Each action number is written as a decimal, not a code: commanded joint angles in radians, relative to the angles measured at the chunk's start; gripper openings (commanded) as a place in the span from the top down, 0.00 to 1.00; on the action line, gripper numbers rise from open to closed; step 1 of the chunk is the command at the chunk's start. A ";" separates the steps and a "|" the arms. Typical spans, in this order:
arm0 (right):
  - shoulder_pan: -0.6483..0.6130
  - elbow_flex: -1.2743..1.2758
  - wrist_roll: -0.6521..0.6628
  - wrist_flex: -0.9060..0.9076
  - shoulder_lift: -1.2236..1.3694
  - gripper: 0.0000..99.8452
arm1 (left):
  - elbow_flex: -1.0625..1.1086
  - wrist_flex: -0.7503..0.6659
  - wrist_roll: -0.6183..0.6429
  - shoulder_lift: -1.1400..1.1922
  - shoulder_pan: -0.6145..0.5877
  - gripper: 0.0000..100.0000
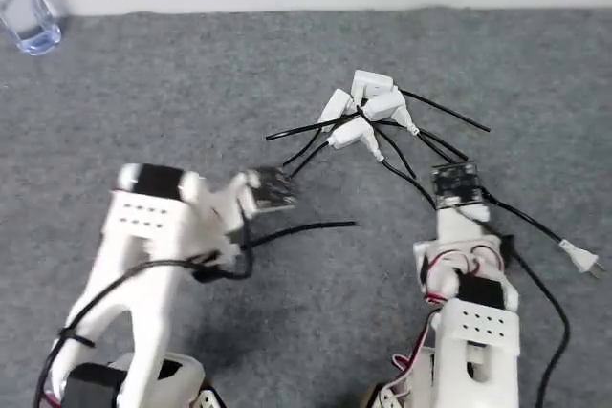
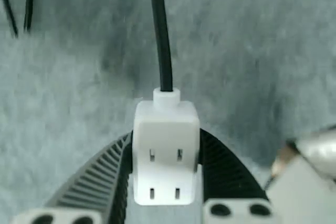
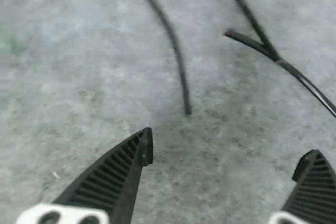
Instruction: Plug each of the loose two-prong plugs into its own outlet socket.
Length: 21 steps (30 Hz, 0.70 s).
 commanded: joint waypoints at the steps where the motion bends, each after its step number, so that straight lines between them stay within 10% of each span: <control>1: 0.041 -0.064 -0.017 -0.019 -0.019 0.59 | 0.047 -0.143 0.081 -0.029 0.109 0.99; 21: 0.044 -0.057 -0.014 -0.047 -0.019 0.59 | 0.237 -0.499 0.235 -0.028 0.374 0.99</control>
